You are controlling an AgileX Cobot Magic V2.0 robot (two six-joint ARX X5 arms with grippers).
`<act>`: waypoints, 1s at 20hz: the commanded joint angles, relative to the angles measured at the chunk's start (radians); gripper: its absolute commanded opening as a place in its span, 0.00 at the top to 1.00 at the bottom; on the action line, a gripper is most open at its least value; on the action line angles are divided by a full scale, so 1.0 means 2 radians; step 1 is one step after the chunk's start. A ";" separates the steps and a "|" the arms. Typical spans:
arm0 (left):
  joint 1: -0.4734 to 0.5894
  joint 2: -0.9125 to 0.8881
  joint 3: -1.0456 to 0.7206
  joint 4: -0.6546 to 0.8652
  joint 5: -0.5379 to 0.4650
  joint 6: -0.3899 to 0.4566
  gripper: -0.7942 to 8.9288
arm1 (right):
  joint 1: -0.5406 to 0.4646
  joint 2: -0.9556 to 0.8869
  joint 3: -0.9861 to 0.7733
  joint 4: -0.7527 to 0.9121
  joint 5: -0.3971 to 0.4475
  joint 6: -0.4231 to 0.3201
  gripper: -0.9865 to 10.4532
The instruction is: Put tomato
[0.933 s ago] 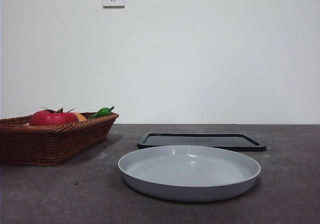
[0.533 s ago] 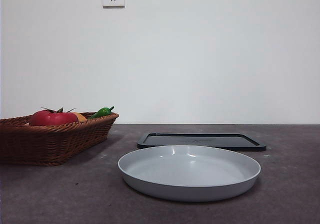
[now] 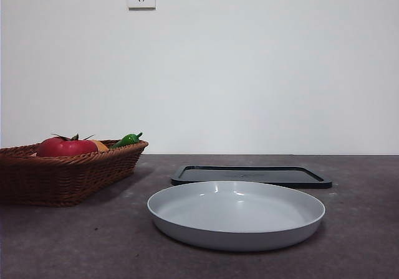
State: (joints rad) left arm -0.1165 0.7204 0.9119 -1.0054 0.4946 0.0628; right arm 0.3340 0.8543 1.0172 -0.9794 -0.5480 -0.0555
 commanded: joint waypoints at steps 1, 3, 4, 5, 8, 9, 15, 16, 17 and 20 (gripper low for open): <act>-0.001 0.003 0.010 0.005 0.002 0.007 0.55 | 0.003 0.004 0.010 0.004 -0.001 -0.004 0.64; -0.001 0.003 0.010 0.006 0.002 0.006 0.45 | 0.003 0.004 0.010 0.004 -0.001 -0.004 0.54; -0.001 0.003 0.010 0.006 0.002 0.006 0.43 | 0.003 0.004 0.010 0.004 -0.001 -0.004 0.53; -0.001 0.003 0.010 0.007 0.001 0.006 0.43 | 0.003 0.004 0.010 0.004 -0.001 -0.004 0.53; -0.002 0.003 0.010 0.019 -0.001 0.002 0.43 | 0.003 0.004 0.010 0.004 -0.001 -0.004 0.53; -0.001 0.004 0.010 0.027 -0.003 -0.001 0.43 | 0.003 0.004 0.010 0.004 -0.001 -0.004 0.53; -0.002 0.028 0.010 0.097 -0.034 -0.002 0.44 | 0.003 0.004 0.010 0.004 -0.001 -0.004 0.53; -0.002 0.035 0.010 0.110 -0.041 -0.002 0.44 | 0.003 0.004 0.010 0.004 -0.001 -0.004 0.53; -0.002 0.046 0.010 0.127 -0.049 -0.001 0.44 | 0.003 0.004 0.010 0.004 -0.001 -0.004 0.53; -0.002 0.078 0.010 0.172 -0.061 0.001 0.44 | 0.003 0.004 0.010 0.004 -0.001 -0.004 0.53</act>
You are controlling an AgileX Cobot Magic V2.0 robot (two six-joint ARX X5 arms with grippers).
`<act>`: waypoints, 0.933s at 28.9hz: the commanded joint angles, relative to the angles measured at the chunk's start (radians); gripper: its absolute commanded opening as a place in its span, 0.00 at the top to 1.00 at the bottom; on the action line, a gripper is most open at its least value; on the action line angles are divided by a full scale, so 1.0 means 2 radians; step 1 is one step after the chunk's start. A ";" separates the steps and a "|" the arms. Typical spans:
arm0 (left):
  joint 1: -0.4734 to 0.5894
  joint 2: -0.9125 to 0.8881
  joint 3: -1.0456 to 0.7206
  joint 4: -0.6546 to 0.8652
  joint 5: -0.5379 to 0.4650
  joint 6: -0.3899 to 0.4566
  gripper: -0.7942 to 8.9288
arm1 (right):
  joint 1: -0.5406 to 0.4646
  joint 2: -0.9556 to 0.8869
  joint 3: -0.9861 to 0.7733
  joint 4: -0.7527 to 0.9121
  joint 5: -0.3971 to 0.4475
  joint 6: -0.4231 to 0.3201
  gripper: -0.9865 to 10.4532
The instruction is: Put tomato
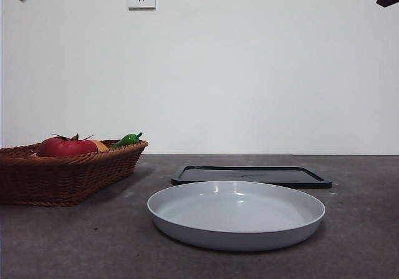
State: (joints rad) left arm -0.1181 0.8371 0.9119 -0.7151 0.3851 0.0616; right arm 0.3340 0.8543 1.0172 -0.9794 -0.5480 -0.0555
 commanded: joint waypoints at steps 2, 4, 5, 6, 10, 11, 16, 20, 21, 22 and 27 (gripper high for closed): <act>-0.001 0.042 0.010 0.055 -0.007 0.003 0.44 | 0.003 0.004 0.010 0.004 -0.001 -0.004 0.53; -0.001 0.067 0.010 0.082 -0.010 0.005 0.44 | 0.003 0.004 0.010 0.004 -0.001 -0.004 0.53; -0.001 0.079 0.010 0.092 -0.011 0.010 0.44 | 0.003 0.004 0.010 0.004 -0.001 -0.004 0.53; -0.001 0.093 0.010 0.104 -0.012 0.017 0.44 | 0.003 0.004 0.010 0.004 -0.001 -0.004 0.53; -0.001 0.147 0.010 0.143 -0.023 0.036 0.44 | 0.003 0.004 0.010 0.003 -0.001 -0.004 0.53; -0.001 0.160 0.010 0.150 -0.026 0.041 0.44 | 0.003 0.004 0.010 0.003 -0.001 -0.004 0.53; -0.002 0.217 0.010 0.187 -0.026 0.046 0.44 | 0.003 0.004 0.010 0.003 -0.001 -0.004 0.53; -0.007 0.253 0.010 0.209 -0.026 0.054 0.44 | 0.003 0.004 0.010 0.003 -0.001 -0.004 0.53; -0.009 0.262 0.010 0.212 -0.026 0.057 0.44 | 0.003 0.004 0.010 0.003 -0.001 -0.004 0.53; -0.011 0.270 0.010 0.216 -0.026 0.061 0.44 | 0.003 0.004 0.010 0.003 -0.001 -0.004 0.53; -0.017 0.304 0.010 0.232 -0.026 0.075 0.44 | 0.003 0.004 0.010 0.002 -0.001 -0.002 0.53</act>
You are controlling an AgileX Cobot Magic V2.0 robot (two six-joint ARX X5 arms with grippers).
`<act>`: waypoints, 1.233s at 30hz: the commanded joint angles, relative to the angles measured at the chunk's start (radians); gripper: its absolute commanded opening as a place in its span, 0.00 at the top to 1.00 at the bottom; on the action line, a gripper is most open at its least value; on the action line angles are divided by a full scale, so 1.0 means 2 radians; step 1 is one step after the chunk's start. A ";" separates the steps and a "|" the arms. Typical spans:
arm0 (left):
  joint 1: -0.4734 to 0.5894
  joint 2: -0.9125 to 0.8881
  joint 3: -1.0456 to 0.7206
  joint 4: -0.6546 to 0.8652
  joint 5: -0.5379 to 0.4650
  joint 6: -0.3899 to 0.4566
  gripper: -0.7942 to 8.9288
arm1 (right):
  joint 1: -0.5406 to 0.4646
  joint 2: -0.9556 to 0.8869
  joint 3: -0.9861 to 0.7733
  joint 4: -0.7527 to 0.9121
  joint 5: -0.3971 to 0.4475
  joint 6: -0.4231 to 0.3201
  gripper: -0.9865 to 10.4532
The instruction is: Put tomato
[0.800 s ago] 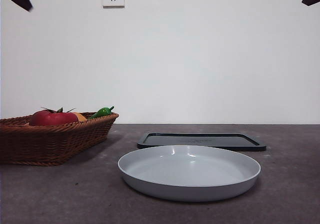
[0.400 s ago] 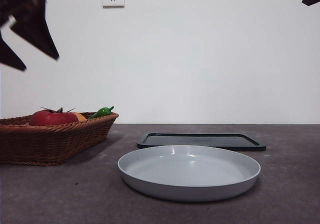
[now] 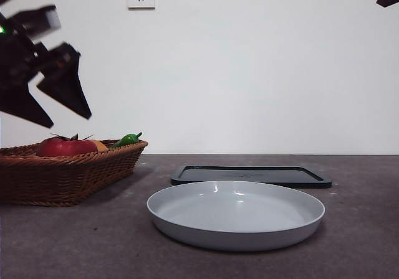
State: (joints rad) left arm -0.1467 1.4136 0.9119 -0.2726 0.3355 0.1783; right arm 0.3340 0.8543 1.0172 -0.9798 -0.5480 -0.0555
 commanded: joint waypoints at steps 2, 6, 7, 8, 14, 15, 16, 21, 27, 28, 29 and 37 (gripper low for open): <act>-0.004 0.026 0.010 0.016 -0.002 0.022 0.44 | 0.003 0.004 0.010 0.002 -0.001 -0.002 0.53; -0.006 0.044 0.010 0.028 -0.004 0.023 0.44 | 0.003 0.004 0.010 0.000 -0.001 -0.002 0.53; -0.006 0.047 0.010 0.031 -0.006 0.023 0.44 | 0.003 0.004 0.010 -0.001 -0.001 -0.002 0.53; -0.006 0.049 0.010 0.033 -0.008 0.023 0.44 | 0.003 0.004 0.010 -0.001 -0.001 -0.002 0.53; -0.006 0.060 0.010 0.043 -0.014 0.029 0.44 | 0.003 0.004 0.010 -0.002 -0.001 -0.002 0.53; -0.006 0.062 0.010 0.043 -0.014 0.033 0.44 | 0.003 0.004 0.010 -0.002 -0.001 -0.002 0.53; -0.006 0.065 0.010 0.042 -0.014 0.036 0.44 | 0.003 0.004 0.010 -0.002 -0.001 -0.002 0.53; -0.006 0.082 0.010 0.041 -0.014 0.036 0.44 | 0.003 0.004 0.010 -0.001 -0.001 -0.002 0.53; -0.006 0.086 0.010 0.042 -0.020 0.036 0.52 | 0.003 0.004 0.010 -0.001 -0.001 -0.002 0.53; -0.006 0.086 0.010 0.042 -0.028 0.036 0.56 | 0.003 0.004 0.010 -0.001 -0.001 -0.002 0.53; -0.006 0.086 0.010 0.041 -0.031 0.036 0.60 | 0.003 0.004 0.010 -0.001 -0.001 -0.002 0.53; -0.006 0.071 0.018 0.038 -0.032 0.015 0.61 | 0.003 0.004 0.010 -0.001 -0.001 -0.002 0.53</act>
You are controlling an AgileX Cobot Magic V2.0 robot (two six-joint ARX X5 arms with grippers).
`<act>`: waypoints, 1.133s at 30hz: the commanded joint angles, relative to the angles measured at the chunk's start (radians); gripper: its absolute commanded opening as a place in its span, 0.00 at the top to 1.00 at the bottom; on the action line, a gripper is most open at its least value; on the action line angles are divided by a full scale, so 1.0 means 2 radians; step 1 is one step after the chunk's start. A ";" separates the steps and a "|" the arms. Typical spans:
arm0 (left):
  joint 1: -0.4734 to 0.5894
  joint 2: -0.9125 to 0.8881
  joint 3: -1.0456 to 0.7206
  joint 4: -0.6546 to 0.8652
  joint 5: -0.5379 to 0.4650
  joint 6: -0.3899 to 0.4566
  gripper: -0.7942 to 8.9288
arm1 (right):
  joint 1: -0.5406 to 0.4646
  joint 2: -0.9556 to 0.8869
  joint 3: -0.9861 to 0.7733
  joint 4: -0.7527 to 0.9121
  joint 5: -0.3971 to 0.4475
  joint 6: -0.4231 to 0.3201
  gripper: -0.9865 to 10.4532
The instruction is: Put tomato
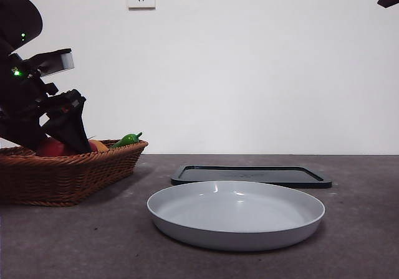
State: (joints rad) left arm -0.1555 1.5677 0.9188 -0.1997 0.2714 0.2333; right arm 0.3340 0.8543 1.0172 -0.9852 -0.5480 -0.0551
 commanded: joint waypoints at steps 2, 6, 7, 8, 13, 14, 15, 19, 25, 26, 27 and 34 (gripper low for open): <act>-0.002 -0.022 0.021 0.000 0.000 -0.022 0.61 | 0.003 0.004 0.010 0.002 -0.001 -0.002 0.53; -0.012 -0.063 0.034 -0.010 0.016 -0.034 0.61 | 0.002 0.004 0.010 0.002 -0.001 -0.003 0.53; -0.017 -0.075 0.037 -0.012 0.022 -0.038 0.61 | 0.003 0.004 0.010 0.002 -0.001 -0.003 0.53; -0.024 -0.087 0.039 -0.012 0.029 -0.043 0.61 | 0.002 0.004 0.010 0.002 -0.001 -0.003 0.53; -0.072 -0.128 0.043 -0.006 0.060 -0.060 0.61 | 0.002 0.004 0.010 0.003 -0.001 -0.002 0.53; -0.085 -0.132 0.043 -0.005 0.060 -0.060 0.61 | 0.002 0.004 0.010 0.002 -0.001 -0.002 0.53; -0.097 -0.134 0.043 -0.004 0.060 -0.060 0.61 | 0.002 0.004 0.010 0.002 -0.001 -0.002 0.53; -0.153 -0.128 0.043 0.003 0.059 -0.059 0.61 | 0.002 0.004 0.010 0.002 -0.001 -0.002 0.53; -0.222 -0.087 0.043 0.038 0.059 -0.059 0.61 | 0.002 0.004 0.010 0.002 -0.001 -0.002 0.53; -0.230 -0.078 0.043 0.045 0.058 -0.058 0.61 | 0.002 0.004 0.010 0.002 0.000 -0.002 0.53; -0.237 -0.069 0.043 0.050 0.058 -0.058 0.61 | 0.002 0.004 0.010 0.002 0.000 -0.002 0.53; -0.266 0.004 0.043 0.080 0.057 -0.057 0.61 | 0.002 0.004 0.010 0.002 0.000 -0.002 0.53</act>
State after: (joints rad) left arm -0.6758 1.5524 0.9890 -0.0547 0.3882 0.1173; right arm 0.3340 0.8543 1.0172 -0.9852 -0.5480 -0.0551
